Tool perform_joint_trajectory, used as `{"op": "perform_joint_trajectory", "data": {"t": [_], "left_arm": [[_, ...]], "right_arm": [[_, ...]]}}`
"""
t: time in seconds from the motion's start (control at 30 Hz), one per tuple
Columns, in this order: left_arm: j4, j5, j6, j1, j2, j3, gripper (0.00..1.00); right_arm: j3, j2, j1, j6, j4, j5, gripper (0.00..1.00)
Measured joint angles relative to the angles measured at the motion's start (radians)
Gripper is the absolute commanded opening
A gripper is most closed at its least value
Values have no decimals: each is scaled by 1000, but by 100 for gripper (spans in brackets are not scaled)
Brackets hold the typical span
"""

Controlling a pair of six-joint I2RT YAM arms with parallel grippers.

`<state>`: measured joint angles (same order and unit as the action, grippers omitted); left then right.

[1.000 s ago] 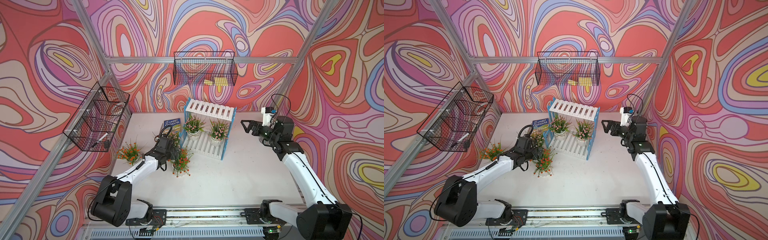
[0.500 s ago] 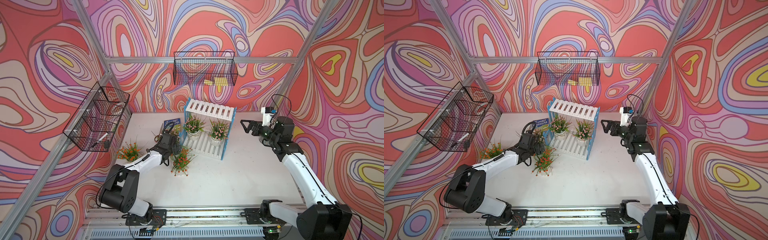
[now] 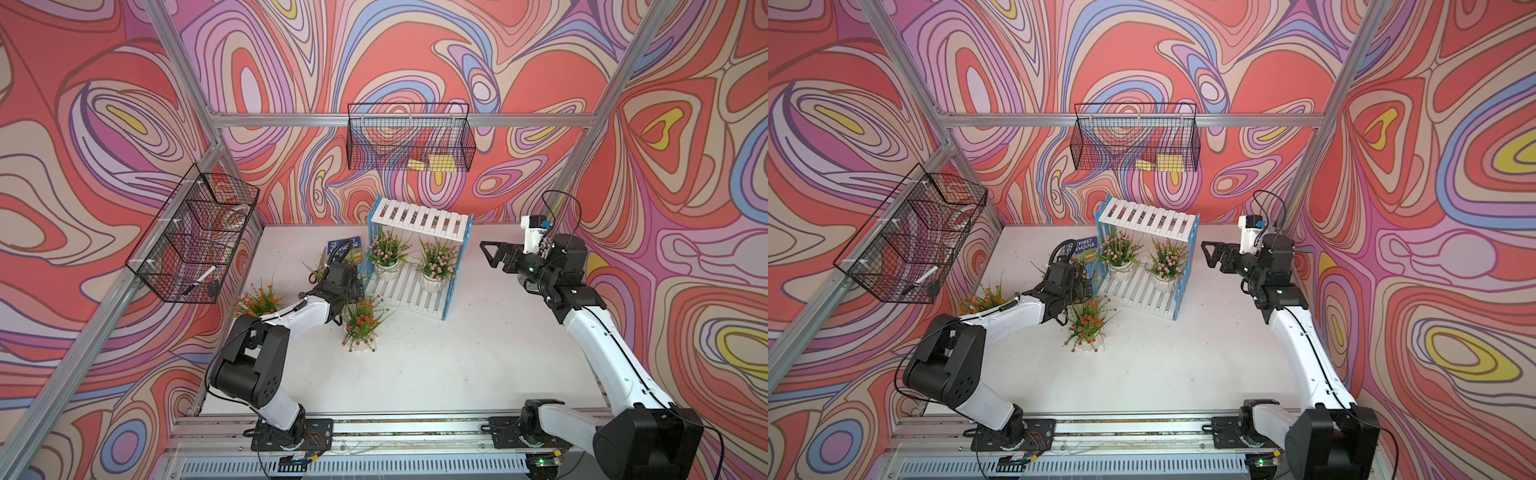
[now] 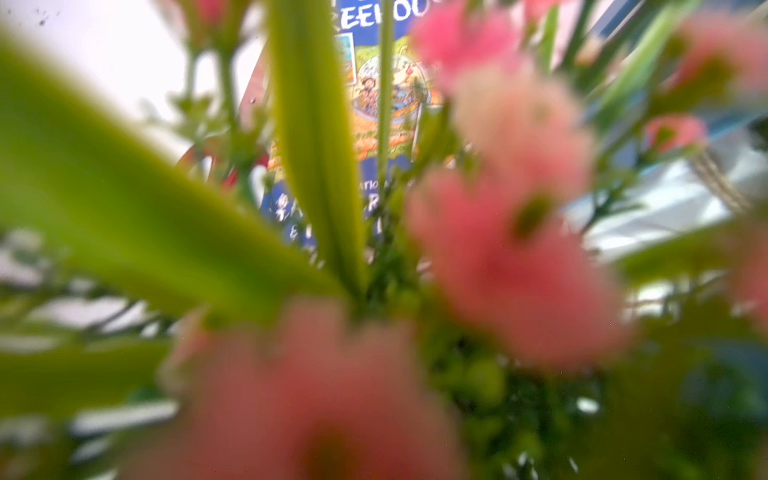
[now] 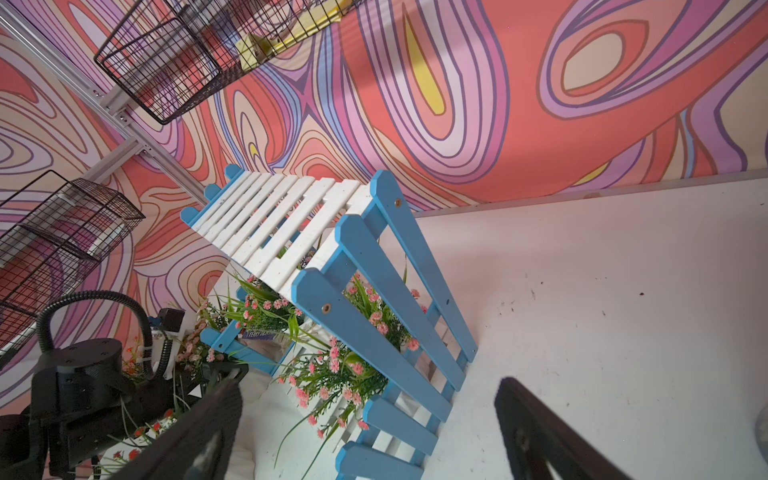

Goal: Place the baby's breath potted plants on the rack by color
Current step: Pick up the baby's breath potted plant from the center of the board.

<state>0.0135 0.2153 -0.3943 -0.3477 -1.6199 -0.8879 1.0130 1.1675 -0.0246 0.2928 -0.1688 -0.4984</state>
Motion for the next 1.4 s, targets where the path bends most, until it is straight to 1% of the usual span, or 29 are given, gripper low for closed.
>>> {"op": "perform_joint_trajectory", "data": {"t": [0.13, 0.27, 0.33, 0.43, 0.67, 0.8, 0.97, 1.07, 1.4], "left_arm": [[-8, 4, 11, 1, -32, -23, 94], [-12, 4, 16, 1, -43, -32, 92], [-15, 5, 16, 1, -43, -32, 88], [-23, 8, 20, 1, -43, -31, 78], [-67, 20, 28, 1, -32, -12, 76], [-65, 10, 28, 1, 16, 30, 73], [-15, 5, 29, 0, 108, 81, 72], [25, 6, 32, 0, 169, 86, 69], [150, 14, 34, 0, 332, 85, 68]], "right_arm": [[-3, -1, 0, 0, 0, 0, 98], [-3, -2, 0, -3, 0, 0, 98], [-3, -2, 0, -3, 0, 0, 98], [-3, -2, 0, -3, 0, -3, 98], [-3, -2, 0, -3, 0, -7, 98], [-5, -2, 0, -3, 3, -8, 98], [-11, -2, 0, -3, 9, -8, 98], [-14, -2, 0, -2, 12, -8, 98], [-15, -2, 0, 1, 19, -12, 98]]}}
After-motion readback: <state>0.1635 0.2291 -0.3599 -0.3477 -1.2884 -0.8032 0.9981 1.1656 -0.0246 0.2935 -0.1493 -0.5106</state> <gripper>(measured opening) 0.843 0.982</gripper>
